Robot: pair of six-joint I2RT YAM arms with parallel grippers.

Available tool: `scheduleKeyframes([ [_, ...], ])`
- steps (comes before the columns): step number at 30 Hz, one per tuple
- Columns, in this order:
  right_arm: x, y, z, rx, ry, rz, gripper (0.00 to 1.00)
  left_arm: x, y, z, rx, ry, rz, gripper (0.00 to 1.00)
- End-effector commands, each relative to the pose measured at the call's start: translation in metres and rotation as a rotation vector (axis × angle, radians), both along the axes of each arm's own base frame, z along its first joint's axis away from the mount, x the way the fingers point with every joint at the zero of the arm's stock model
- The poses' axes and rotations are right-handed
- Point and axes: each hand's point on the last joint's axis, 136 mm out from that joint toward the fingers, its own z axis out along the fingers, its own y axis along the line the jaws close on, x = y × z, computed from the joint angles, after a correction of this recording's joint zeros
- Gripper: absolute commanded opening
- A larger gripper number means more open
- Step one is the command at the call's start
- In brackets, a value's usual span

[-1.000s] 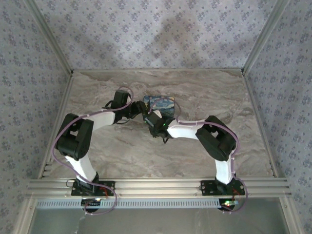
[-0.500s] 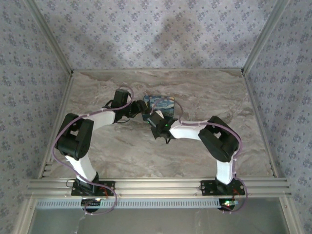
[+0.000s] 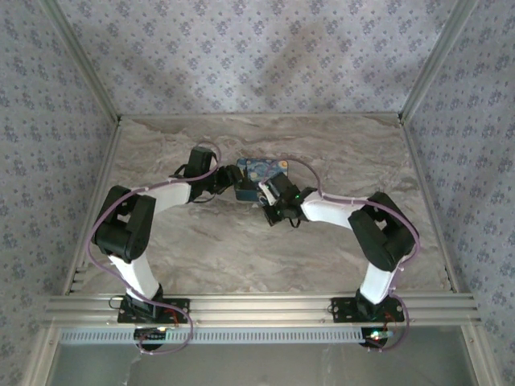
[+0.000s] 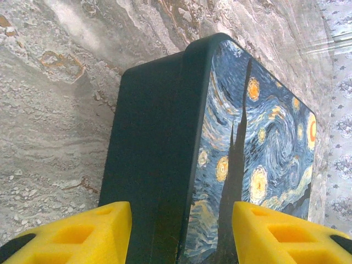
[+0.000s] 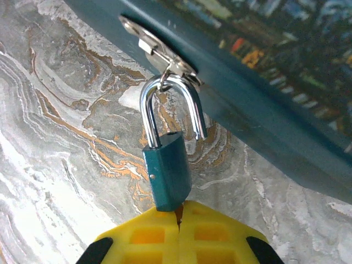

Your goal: Unlock the padlock with the key

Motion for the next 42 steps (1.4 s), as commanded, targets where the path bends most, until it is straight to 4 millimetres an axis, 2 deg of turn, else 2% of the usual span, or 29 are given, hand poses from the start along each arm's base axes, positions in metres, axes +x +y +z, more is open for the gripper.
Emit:
scheduleKeyframes([
  [1, -0.01, 0.008, 0.013, 0.032, -0.003, 0.116, 0.0, 0.008, -0.005, 0.007, -0.019, -0.02, -0.021, 0.51],
  [17, -0.007, 0.012, 0.013, -0.143, -0.093, 0.281, 0.0, 0.01, -0.004, 0.005, -0.025, -0.008, -0.034, 0.51],
  [28, -0.002, 0.021, 0.012, -0.193, -0.144, 0.349, 0.0, 0.008, -0.008, 0.004, -0.046, 0.006, -0.039, 0.51],
  [35, 0.002, 0.033, 0.019, -0.193, -0.186, 0.381, 0.0, 0.005, -0.014, 0.004, -0.061, 0.013, -0.049, 0.51],
  [42, 0.005, 0.037, 0.024, -0.189, -0.209, 0.387, 0.0, 0.004, -0.015, 0.004, -0.062, 0.014, -0.049, 0.5],
])
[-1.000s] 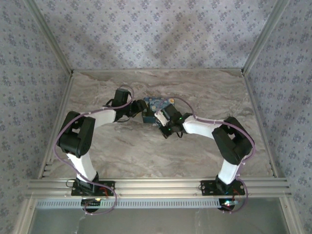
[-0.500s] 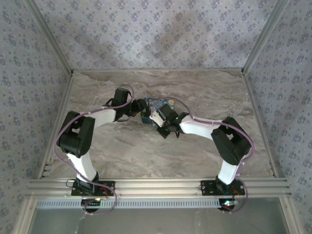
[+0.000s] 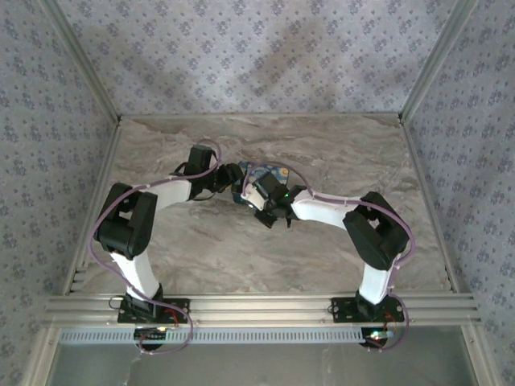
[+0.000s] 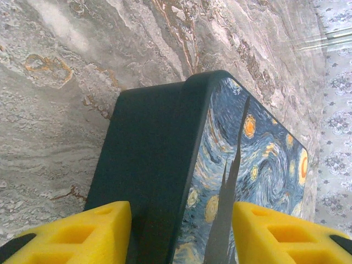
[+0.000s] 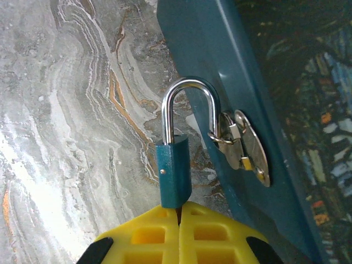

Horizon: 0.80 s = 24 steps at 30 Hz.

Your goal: Unlock the padlock with the key

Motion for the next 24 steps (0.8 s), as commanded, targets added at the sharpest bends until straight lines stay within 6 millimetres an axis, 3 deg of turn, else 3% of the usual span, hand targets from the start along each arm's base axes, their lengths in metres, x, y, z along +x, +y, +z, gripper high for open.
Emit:
scheduleKeyframes([
  [1, 0.009, 0.011, 0.014, 0.017, -0.051, 0.02, 0.0, 0.0, -0.01, 0.005, -0.029, -0.005, -0.027, 0.51],
  [9, 0.011, 0.017, 0.023, 0.041, -0.089, 0.038, 0.0, -0.001, -0.009, 0.004, -0.027, -0.004, -0.023, 0.5],
  [15, 0.012, 0.011, 0.026, 0.039, -0.134, 0.032, 0.0, -0.001, -0.008, 0.005, -0.029, -0.005, -0.023, 0.51],
  [24, 0.015, 0.03, 0.038, 0.054, -0.167, 0.072, 0.0, -0.001, -0.007, 0.007, -0.041, -0.01, -0.008, 0.5],
])
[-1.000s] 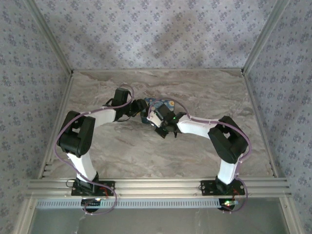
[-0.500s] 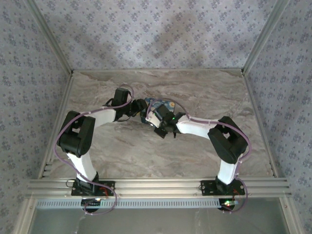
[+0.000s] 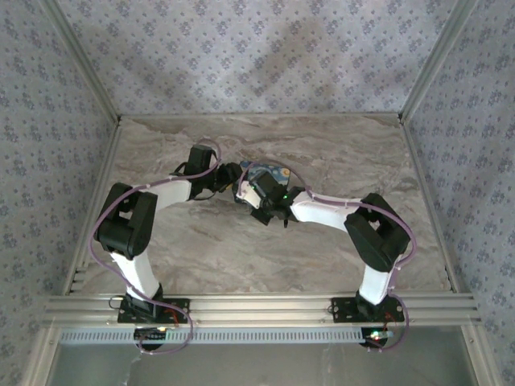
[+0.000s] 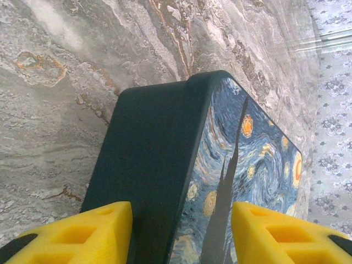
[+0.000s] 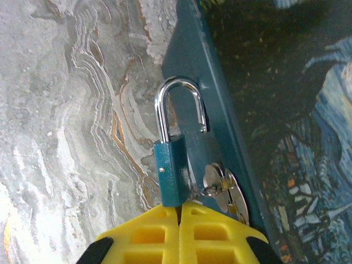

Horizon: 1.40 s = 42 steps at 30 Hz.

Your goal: Unlock the padlock with the key

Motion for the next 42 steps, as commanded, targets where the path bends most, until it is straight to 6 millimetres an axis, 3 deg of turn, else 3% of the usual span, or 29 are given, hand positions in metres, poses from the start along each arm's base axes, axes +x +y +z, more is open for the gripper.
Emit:
scheduleKeyframes([
  [1, 0.005, 0.013, 0.02, 0.026, -0.055, 0.026, 0.0, -0.002, -0.004, 0.005, -0.018, -0.015, -0.008, 0.5],
  [14, -0.013, 0.012, 0.038, 0.064, -0.062, 0.033, 0.0, -0.005, 0.027, 0.021, -0.018, -0.051, 0.058, 0.51],
  [26, -0.021, -0.012, 0.089, 0.198, -0.106, -0.067, 0.0, -0.038, 0.058, 0.029, 0.097, -0.1, 0.071, 0.53],
  [35, -0.009, -0.067, 0.1, 0.279, -0.104, -0.281, 0.0, -0.058, 0.082, 0.042, 0.22, -0.168, 0.082, 0.58],
  [37, -0.007, -0.083, 0.101, 0.303, -0.102, -0.342, 0.0, -0.062, 0.089, 0.044, 0.255, -0.187, 0.088, 0.62],
  [38, -0.006, -0.092, 0.102, 0.317, -0.095, -0.376, 0.0, -0.064, 0.093, 0.045, 0.273, -0.196, 0.093, 0.7],
  [42, -0.001, -0.128, 0.098, 0.351, -0.076, -0.503, 0.0, -0.07, 0.11, 0.039, 0.341, -0.181, 0.131, 0.85],
])
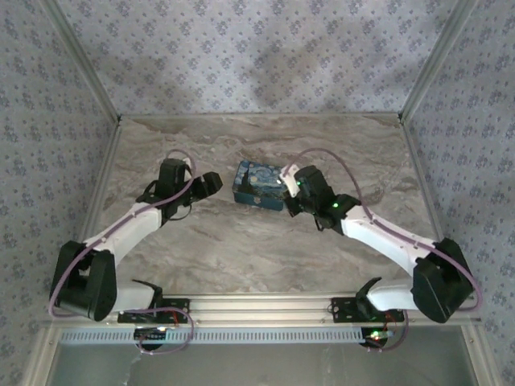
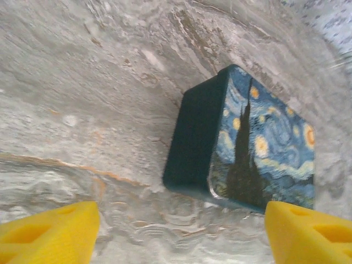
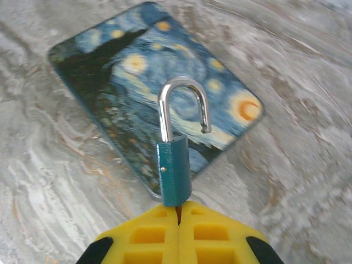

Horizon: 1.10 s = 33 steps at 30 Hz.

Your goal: Unlock the padlock with the key

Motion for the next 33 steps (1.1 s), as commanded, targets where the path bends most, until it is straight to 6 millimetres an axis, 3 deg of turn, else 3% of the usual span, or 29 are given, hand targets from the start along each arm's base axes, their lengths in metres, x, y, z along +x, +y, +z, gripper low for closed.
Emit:
scheduleKeyframes([
  [1, 0.002, -0.029, 0.001, 0.07, 0.029, -0.132, 0.0, -0.007, 0.023, -0.012, 0.093, 0.028, 0.051, 0.99],
  [9, 0.011, -0.094, -0.027, 0.108, 0.15, -0.419, 0.0, -0.014, 0.037, -0.021, 0.133, 0.028, 0.095, 1.0],
  [15, 0.015, -0.124, -0.058, 0.097, 0.292, -0.582, 0.0, -0.016, 0.041, -0.019, 0.163, 0.019, 0.092, 1.0],
  [20, 0.018, -0.134, -0.08, 0.087, 0.381, -0.655, 0.0, -0.017, 0.041, -0.019, 0.162, 0.016, 0.092, 1.0],
  [33, 0.029, -0.135, -0.112, 0.055, 0.49, -0.697, 0.0, -0.018, 0.041, -0.023, 0.167, 0.023, 0.086, 1.0],
])
